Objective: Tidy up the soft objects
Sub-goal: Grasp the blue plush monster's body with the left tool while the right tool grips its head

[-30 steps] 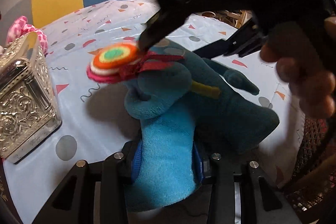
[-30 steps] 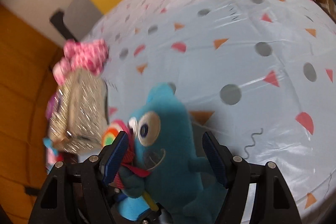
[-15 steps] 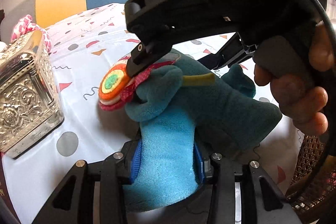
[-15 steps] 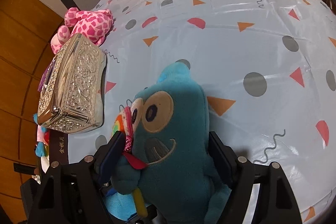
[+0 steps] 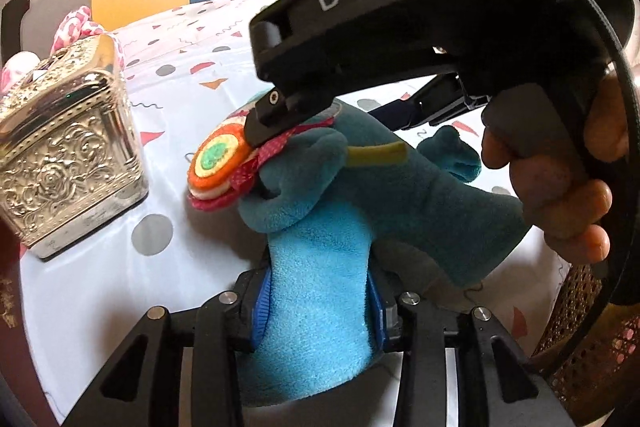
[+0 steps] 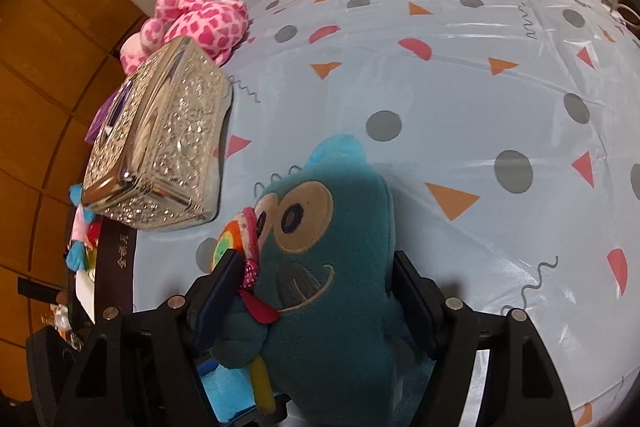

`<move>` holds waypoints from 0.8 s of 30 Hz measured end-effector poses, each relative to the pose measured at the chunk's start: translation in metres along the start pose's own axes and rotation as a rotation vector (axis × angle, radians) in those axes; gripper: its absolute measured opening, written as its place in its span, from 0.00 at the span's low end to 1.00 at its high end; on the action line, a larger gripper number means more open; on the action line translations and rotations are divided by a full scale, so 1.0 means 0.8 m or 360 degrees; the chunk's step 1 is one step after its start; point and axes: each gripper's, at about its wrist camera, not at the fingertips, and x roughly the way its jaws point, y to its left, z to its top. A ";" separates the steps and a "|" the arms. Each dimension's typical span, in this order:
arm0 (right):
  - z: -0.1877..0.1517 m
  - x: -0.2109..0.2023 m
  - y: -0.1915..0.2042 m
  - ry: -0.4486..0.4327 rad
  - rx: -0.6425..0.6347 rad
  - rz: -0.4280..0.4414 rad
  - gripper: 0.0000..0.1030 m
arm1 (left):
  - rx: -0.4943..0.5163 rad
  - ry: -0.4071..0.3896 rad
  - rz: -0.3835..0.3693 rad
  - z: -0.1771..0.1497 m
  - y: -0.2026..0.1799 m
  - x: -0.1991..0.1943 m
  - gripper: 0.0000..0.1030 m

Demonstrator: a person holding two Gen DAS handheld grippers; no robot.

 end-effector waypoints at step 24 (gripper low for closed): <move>-0.004 -0.051 0.032 -0.0218 -0.0191 0.0301 0.56 | 0.0036 -0.0142 0.0201 -0.002 -0.022 -0.092 0.38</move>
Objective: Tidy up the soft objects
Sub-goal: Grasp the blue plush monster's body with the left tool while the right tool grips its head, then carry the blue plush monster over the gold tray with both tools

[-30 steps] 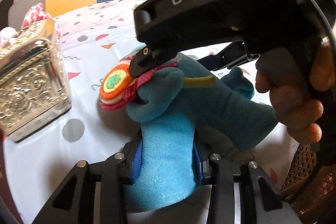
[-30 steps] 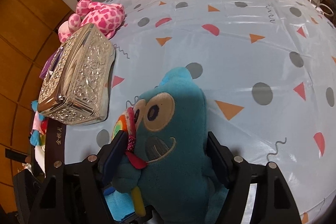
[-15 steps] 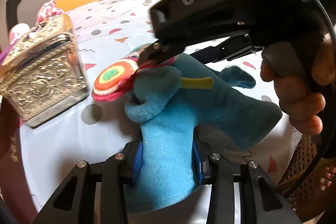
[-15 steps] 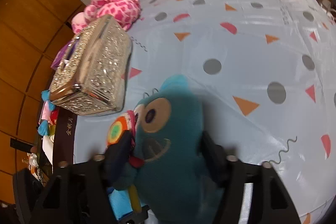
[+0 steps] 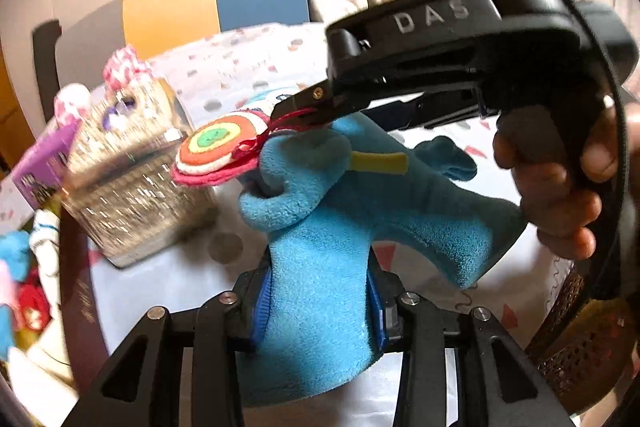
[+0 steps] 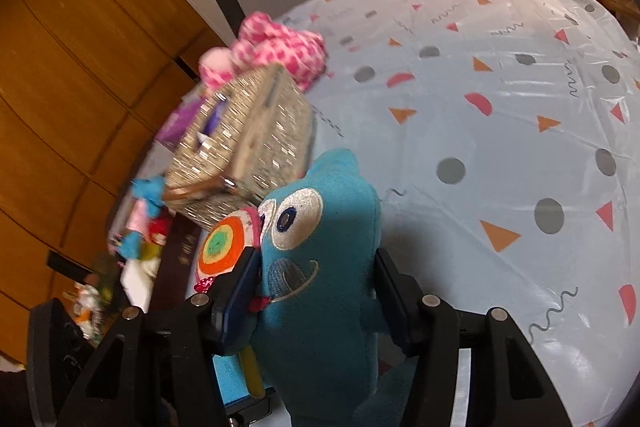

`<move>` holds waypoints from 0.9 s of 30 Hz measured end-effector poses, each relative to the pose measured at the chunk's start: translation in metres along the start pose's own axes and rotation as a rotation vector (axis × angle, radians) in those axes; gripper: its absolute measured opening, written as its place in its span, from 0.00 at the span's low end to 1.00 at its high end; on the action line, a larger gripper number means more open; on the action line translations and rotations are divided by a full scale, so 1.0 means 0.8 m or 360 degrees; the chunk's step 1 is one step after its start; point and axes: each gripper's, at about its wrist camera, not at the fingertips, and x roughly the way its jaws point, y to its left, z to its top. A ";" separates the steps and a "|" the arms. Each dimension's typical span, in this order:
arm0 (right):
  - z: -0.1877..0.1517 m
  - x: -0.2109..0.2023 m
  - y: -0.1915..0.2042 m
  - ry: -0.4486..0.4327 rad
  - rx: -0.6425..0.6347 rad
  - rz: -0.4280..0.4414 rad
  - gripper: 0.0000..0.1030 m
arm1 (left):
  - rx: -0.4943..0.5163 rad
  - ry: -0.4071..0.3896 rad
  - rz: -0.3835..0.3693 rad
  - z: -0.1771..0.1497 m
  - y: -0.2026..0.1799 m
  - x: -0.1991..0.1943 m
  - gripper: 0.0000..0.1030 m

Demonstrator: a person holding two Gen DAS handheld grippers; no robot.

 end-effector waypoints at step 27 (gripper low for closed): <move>-0.015 -0.076 0.146 -0.0431 -0.0205 0.0073 0.55 | 0.0059 -0.0252 0.0176 -0.018 0.015 -0.143 0.39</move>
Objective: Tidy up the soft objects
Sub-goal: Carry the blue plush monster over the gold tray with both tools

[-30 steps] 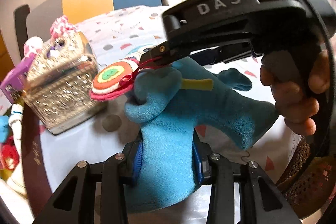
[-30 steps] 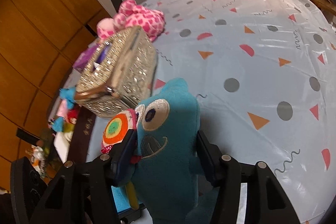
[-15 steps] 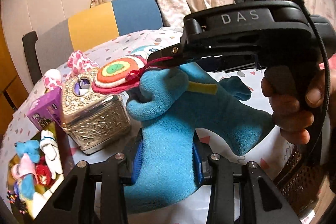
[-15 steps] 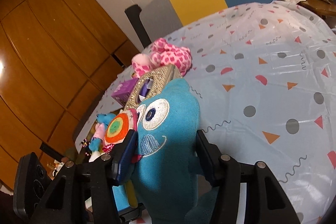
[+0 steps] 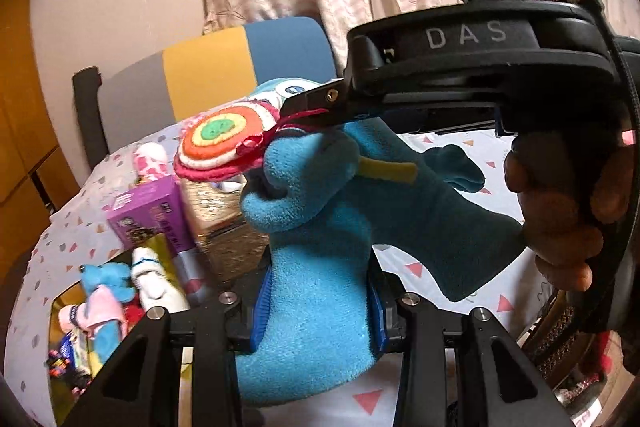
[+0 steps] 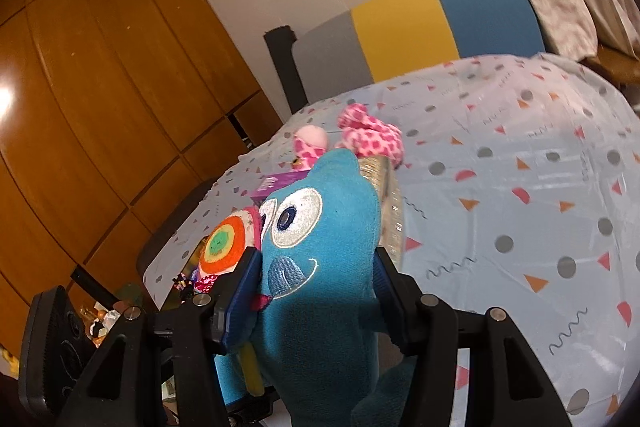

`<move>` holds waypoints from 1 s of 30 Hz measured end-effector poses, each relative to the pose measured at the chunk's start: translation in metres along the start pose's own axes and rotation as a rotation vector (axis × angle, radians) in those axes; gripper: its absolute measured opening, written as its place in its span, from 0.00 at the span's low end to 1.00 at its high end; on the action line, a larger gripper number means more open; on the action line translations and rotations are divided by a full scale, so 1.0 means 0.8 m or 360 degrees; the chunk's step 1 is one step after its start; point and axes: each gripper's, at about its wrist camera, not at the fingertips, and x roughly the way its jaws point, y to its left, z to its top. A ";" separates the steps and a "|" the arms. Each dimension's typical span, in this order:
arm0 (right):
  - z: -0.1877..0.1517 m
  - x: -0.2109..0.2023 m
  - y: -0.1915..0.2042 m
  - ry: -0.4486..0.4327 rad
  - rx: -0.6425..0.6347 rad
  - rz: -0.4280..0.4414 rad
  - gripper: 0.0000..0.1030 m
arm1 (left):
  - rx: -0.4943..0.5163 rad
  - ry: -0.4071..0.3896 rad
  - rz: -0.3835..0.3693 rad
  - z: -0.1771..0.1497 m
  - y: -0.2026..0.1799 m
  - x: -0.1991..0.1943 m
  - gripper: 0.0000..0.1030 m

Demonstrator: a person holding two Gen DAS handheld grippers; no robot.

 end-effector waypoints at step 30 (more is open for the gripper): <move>-0.011 0.166 0.206 0.0271 -0.0324 0.0289 0.55 | -0.0389 0.0097 0.0437 -0.093 0.180 -0.064 0.39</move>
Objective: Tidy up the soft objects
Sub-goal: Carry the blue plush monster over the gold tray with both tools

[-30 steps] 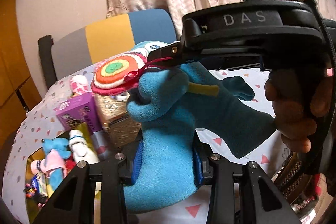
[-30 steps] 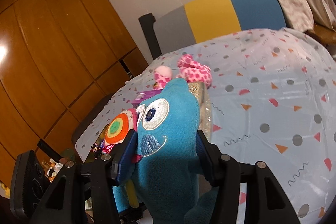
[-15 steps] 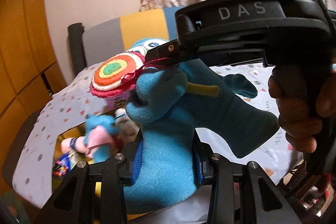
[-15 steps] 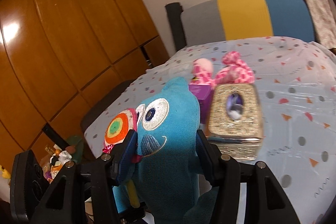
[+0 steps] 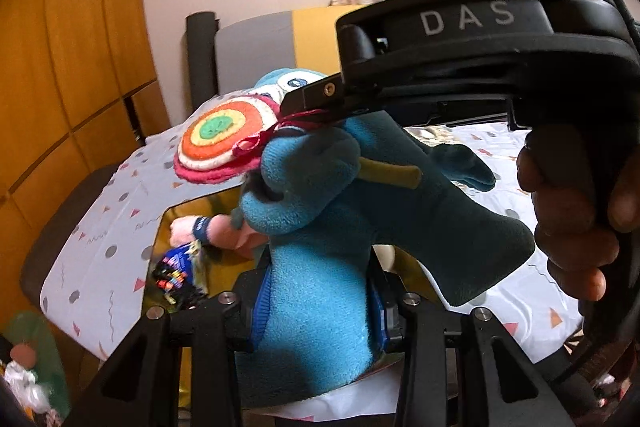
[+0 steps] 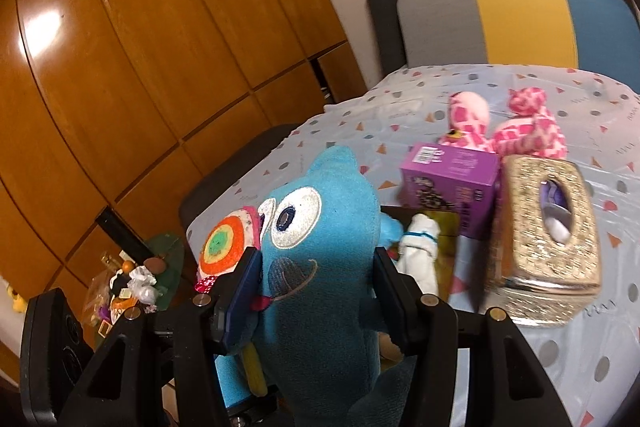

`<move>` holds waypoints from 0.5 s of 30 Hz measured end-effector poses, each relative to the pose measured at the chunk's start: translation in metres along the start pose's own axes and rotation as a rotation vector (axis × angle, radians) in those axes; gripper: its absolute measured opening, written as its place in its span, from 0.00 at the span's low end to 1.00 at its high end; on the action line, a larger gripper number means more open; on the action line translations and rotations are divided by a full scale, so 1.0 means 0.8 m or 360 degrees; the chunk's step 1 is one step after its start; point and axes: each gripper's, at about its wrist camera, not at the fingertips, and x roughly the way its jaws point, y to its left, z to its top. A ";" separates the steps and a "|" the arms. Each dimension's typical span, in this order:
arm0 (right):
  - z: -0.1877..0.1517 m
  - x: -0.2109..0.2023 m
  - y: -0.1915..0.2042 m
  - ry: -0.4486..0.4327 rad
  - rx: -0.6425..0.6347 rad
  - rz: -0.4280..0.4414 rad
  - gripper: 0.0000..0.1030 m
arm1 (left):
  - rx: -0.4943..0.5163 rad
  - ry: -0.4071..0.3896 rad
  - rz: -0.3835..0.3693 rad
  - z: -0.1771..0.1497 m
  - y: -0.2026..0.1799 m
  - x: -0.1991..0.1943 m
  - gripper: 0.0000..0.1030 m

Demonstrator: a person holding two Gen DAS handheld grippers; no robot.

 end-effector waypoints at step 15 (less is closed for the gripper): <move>0.017 0.086 0.022 0.0130 -0.0011 0.0010 0.55 | -0.0211 0.0137 0.0048 -0.006 0.061 0.040 0.39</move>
